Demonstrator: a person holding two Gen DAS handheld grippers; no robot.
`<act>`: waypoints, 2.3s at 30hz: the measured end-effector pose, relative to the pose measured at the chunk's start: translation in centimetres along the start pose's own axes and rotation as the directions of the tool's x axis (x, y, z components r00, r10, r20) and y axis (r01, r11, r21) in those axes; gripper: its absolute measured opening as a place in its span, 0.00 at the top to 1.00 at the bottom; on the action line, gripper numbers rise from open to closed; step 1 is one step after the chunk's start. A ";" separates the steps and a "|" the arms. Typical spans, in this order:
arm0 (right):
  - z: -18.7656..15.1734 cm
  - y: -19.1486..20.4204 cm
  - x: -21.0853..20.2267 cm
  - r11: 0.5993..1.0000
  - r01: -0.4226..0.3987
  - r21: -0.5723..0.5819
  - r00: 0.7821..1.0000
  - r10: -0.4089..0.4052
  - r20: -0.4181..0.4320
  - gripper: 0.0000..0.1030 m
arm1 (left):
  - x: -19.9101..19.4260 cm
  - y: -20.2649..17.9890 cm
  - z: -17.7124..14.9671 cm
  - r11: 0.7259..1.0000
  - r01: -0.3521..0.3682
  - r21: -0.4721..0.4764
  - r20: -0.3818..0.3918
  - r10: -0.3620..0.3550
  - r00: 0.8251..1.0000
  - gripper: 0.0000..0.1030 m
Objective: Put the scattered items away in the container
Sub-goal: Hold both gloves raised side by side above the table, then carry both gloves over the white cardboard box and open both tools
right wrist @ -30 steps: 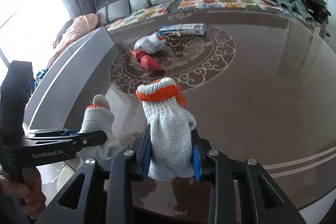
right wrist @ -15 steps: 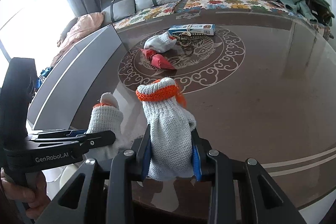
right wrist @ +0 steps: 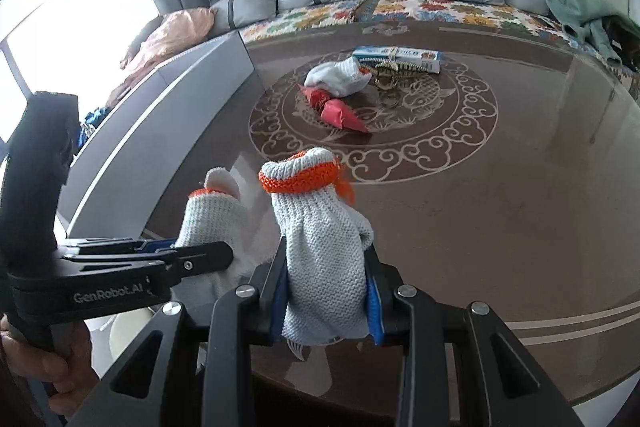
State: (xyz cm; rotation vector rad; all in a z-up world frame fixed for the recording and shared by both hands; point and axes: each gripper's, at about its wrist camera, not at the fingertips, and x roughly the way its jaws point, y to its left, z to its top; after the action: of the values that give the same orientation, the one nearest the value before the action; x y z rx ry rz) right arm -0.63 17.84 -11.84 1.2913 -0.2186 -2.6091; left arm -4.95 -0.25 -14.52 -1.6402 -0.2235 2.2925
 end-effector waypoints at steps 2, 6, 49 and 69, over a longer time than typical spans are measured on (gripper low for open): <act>0.2 0.2 0.0 1.000 0.001 -0.008 1.000 -0.001 -0.001 0.69 | -0.1 0.4 0.0 1.000 0.003 -0.007 -0.002 -0.003 1.000 0.71; 0.4 0.7 0.6 1.000 0.005 -0.022 1.000 -0.006 -0.017 0.69 | -0.1 1.1 0.1 1.000 0.006 -0.020 -0.004 -0.006 1.000 0.71; 23.0 23.9 12.0 0.883 -0.273 -0.381 0.945 0.320 0.065 0.69 | -11.1 27.4 14.8 0.888 -0.047 -0.457 0.188 0.148 0.971 0.71; 28.2 23.3 20.2 0.924 -0.305 -0.230 0.942 0.328 0.066 0.37 | -4.4 32.7 19.1 0.815 -0.052 -0.577 0.098 0.132 0.986 0.44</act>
State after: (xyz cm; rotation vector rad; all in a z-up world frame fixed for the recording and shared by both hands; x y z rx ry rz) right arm -31.97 -8.92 -4.90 0.9594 -0.1405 -2.3478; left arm -26.91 -31.45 -14.17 -1.7784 -0.9756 2.5726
